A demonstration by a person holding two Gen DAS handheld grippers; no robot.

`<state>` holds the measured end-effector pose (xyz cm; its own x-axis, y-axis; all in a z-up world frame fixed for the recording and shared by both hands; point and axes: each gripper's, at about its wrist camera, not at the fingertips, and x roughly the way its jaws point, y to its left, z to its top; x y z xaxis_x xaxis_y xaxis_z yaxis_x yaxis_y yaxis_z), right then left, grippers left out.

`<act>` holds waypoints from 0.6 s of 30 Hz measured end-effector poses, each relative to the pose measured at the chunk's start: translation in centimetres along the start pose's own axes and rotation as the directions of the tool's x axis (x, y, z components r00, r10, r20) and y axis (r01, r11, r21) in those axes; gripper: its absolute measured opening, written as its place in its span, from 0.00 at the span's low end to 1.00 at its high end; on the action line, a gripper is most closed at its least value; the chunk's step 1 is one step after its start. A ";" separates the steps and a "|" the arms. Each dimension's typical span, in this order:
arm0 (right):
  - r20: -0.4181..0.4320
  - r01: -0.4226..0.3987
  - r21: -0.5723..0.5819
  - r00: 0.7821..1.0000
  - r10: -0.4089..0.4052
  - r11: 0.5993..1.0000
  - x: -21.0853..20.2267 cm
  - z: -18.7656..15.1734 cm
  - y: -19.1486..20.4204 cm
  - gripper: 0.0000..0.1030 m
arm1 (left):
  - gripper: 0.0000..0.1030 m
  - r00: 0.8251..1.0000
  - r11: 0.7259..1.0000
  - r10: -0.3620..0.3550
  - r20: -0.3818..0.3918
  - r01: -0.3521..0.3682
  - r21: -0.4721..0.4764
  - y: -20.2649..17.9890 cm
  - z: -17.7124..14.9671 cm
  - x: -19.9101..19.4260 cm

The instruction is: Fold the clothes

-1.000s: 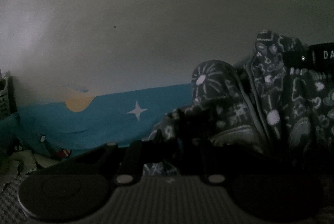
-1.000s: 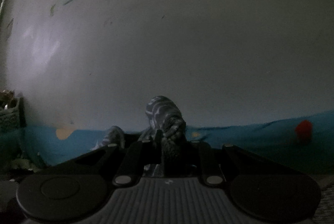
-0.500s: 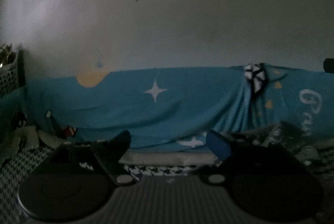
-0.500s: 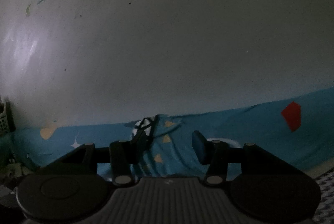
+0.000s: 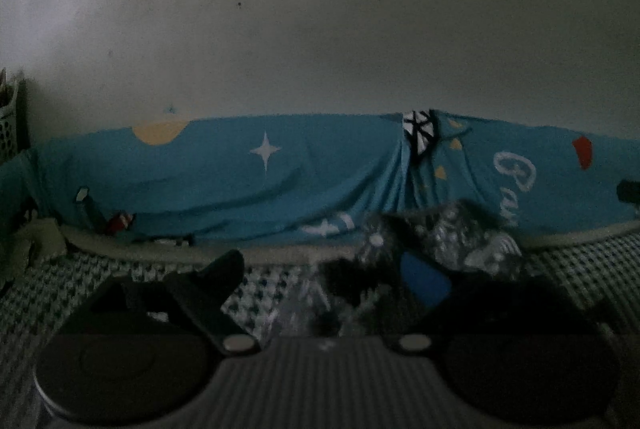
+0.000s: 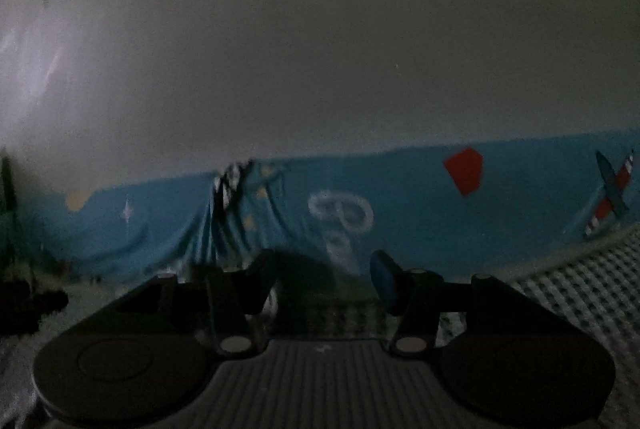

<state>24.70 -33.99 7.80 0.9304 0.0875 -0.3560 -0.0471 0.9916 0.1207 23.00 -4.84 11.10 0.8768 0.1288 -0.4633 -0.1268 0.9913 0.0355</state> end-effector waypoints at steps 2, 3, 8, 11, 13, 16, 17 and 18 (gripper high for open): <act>-0.019 0.006 -0.012 1.000 -0.006 1.000 -1.0 -0.7 -0.3 0.52 | 0.88 1.000 1.000 -0.006 -0.013 0.006 0.001 0.3 -0.6 -1.0; -0.028 0.009 -0.018 1.000 -0.010 1.000 -1.6 -1.0 -0.4 0.52 | 0.88 1.000 1.000 -0.005 -0.013 0.005 0.006 0.4 -0.9 -1.6; -0.070 0.028 -0.037 0.997 -0.031 0.999 -4.3 -2.9 -1.3 0.59 | 0.93 1.000 1.000 -0.015 -0.022 0.016 0.011 0.8 -2.4 -4.4; -0.105 0.028 -0.050 0.994 -0.033 0.998 -5.5 -4.0 -1.6 0.63 | 0.93 0.999 0.999 -0.033 -0.038 0.033 0.011 1.1 -3.4 -5.7; -0.126 0.026 -0.068 0.992 -0.034 0.997 -6.2 -4.6 -1.7 0.65 | 0.93 0.998 0.999 -0.043 -0.050 0.044 0.012 1.3 -4.1 -6.5; -0.171 0.014 -0.118 0.985 -0.034 0.993 -7.1 -6.0 -1.7 0.68 | 0.93 0.996 0.998 -0.059 -0.070 0.060 0.010 1.5 -5.0 -7.4; -0.192 0.005 -0.135 0.981 -0.031 0.991 -7.2 -6.5 -1.6 0.69 | 0.94 0.995 0.998 -0.064 -0.077 0.066 0.012 1.5 -5.4 -7.7; -0.212 -0.004 -0.152 0.977 -0.029 0.988 -7.3 -6.9 -1.6 0.69 | 0.94 0.994 0.997 -0.070 -0.083 0.072 0.014 1.5 -5.7 -7.9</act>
<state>15.46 -35.53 3.79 0.8333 0.0773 -0.5474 -0.1052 0.9942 -0.0198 13.21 -4.58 9.77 0.8418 0.0560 -0.5369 -0.0572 0.9983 0.0143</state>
